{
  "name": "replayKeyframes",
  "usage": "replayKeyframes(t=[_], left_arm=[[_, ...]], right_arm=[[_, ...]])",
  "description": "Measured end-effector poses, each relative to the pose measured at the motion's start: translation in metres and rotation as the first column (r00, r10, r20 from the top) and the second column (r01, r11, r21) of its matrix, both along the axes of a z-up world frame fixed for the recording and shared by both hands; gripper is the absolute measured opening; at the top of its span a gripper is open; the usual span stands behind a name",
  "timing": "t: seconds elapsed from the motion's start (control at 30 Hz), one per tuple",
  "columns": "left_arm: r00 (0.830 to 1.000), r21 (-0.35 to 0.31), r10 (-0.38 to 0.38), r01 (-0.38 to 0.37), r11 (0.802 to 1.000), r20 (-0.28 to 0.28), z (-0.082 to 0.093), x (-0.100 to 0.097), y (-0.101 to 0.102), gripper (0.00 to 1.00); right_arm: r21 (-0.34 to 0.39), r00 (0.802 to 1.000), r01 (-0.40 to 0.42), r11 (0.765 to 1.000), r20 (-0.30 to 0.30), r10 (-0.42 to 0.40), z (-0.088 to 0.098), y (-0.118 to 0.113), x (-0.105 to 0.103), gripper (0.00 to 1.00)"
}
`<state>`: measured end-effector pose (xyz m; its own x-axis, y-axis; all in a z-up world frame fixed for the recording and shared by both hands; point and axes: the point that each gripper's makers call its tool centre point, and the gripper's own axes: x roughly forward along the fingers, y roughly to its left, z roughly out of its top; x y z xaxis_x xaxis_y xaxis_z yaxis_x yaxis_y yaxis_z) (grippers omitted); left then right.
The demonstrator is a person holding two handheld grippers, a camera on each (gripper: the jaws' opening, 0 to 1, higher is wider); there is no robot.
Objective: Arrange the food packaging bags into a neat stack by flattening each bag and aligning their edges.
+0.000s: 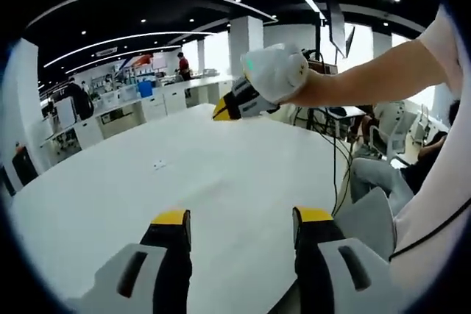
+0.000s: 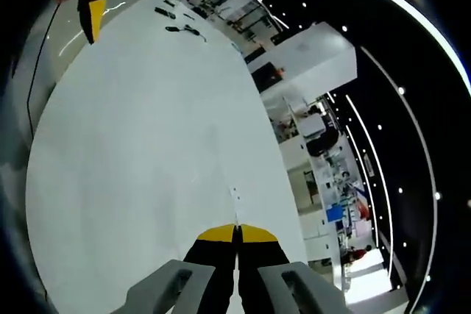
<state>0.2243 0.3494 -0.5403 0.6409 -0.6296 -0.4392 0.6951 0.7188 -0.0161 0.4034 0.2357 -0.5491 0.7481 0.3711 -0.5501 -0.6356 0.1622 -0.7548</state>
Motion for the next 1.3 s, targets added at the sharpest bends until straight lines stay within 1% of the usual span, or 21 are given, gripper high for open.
replayKeyframes(t=[0.23,0.33,0.5,0.7,0.77,0.8,0.97,1.0,1.23,1.3], left_arm=[[1.0,-0.011,0.014,-0.014,1.0,-0.014,-0.004,0.002,0.003,0.57],[1.0,-0.012,0.019,-0.019,1.0,-0.022,-0.007,0.002,0.005,0.57],[0.999,-0.017,0.025,-0.025,1.0,-0.032,-0.01,0.001,0.006,0.57],[0.999,-0.018,0.026,-0.027,0.999,-0.041,-0.012,0.001,0.004,0.57],[0.999,-0.018,0.026,-0.027,0.999,-0.043,-0.013,0.001,0.004,0.56],[0.999,-0.019,0.026,-0.027,0.999,-0.043,-0.013,0.001,0.004,0.56],[0.998,-0.019,0.031,-0.032,0.999,-0.051,-0.018,0.002,0.008,0.56],[0.998,-0.019,0.031,-0.032,0.999,-0.052,-0.019,0.002,0.008,0.56],[0.997,-0.019,0.034,-0.035,0.999,-0.063,-0.022,0.003,0.01,0.56],[0.997,-0.02,0.034,-0.036,0.999,-0.066,-0.023,0.002,0.008,0.56]], right_arm=[[-0.046,1.0,-0.023,0.999,0.007,0.024,-0.026,0.003,-0.007,0.0],[-0.058,1.0,-0.027,0.998,-0.009,0.026,-0.04,0.003,-0.012,0.0],[-0.067,0.998,-0.042,0.997,-0.048,0.039,-0.064,0.006,-0.027,0.0],[-0.071,0.995,-0.07,0.995,-0.075,0.065,-0.084,0.015,-0.044,0.0],[-0.088,0.993,-0.094,0.992,-0.076,0.087,-0.092,0.018,-0.05,0.0],[-0.086,0.992,-0.097,0.992,-0.087,0.089,-0.097,0.019,-0.054,0.0],[-0.103,0.989,-0.117,0.988,-0.103,0.107,-0.112,0.022,-0.062,0.0],[-0.099,0.988,-0.114,0.989,-0.118,0.102,-0.116,0.021,-0.064,0.0],[-0.115,0.983,-0.152,0.982,-0.123,0.138,-0.131,0.025,-0.074,0.0],[-0.113,0.981,-0.154,0.982,-0.133,0.138,-0.136,0.026,-0.079,0.0]])
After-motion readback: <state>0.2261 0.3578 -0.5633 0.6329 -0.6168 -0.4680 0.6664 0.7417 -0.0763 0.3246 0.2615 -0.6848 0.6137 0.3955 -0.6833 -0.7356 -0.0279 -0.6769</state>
